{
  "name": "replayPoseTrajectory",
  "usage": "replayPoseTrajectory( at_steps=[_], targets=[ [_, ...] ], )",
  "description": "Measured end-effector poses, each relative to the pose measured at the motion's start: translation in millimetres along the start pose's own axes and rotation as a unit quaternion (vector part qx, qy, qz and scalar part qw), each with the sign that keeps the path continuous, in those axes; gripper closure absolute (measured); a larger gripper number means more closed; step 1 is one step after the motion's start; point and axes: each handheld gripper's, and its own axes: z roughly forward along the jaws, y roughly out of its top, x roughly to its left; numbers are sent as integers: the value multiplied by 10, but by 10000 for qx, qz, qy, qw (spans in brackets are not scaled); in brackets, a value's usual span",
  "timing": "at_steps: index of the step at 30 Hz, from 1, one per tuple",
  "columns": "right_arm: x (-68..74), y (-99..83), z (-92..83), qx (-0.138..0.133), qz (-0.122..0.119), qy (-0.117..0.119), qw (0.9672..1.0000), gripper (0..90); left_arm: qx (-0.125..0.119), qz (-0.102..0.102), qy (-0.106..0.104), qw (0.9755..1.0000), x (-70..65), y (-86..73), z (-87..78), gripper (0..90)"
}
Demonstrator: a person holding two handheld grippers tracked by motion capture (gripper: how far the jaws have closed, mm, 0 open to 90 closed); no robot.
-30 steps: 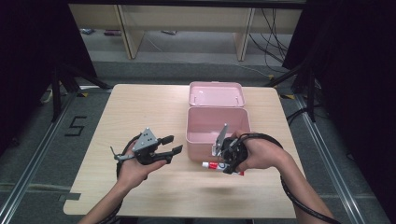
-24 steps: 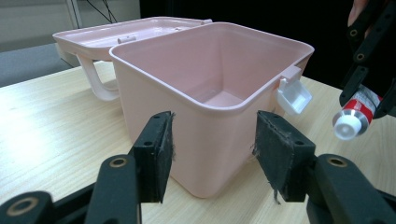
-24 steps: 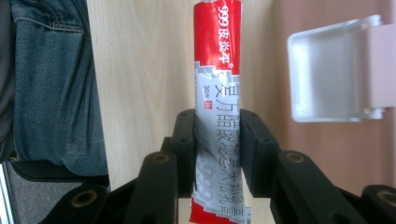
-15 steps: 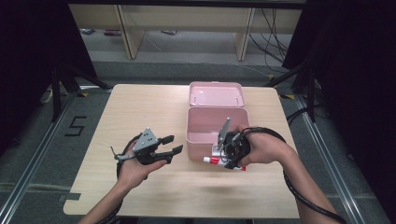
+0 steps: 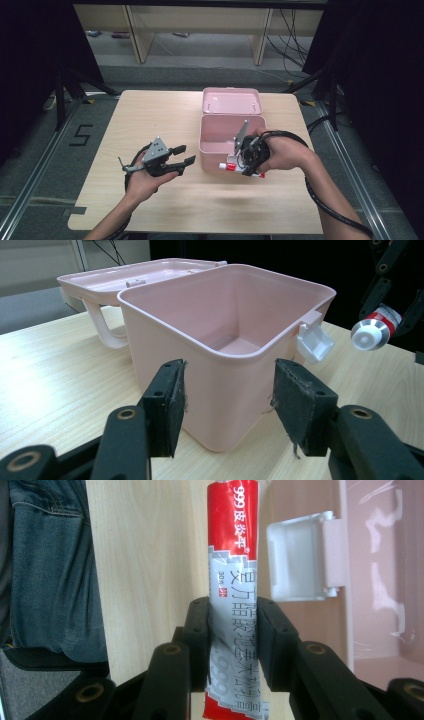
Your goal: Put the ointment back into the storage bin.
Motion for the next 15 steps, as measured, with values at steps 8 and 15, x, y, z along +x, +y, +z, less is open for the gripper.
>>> replayPoseTrajectory(
  at_steps=[8, 15],
  targets=[
    [-52, 4, -63, 21, 7, -49, 10000, 706, 44, 5, 45, 10000, -9, 7, -8, 465],
    [-93, -2, -95, -36, 53, -72, 10000, 706, 50, 26, 46, 10000, -2, 11, -11, 465]
  ],
)
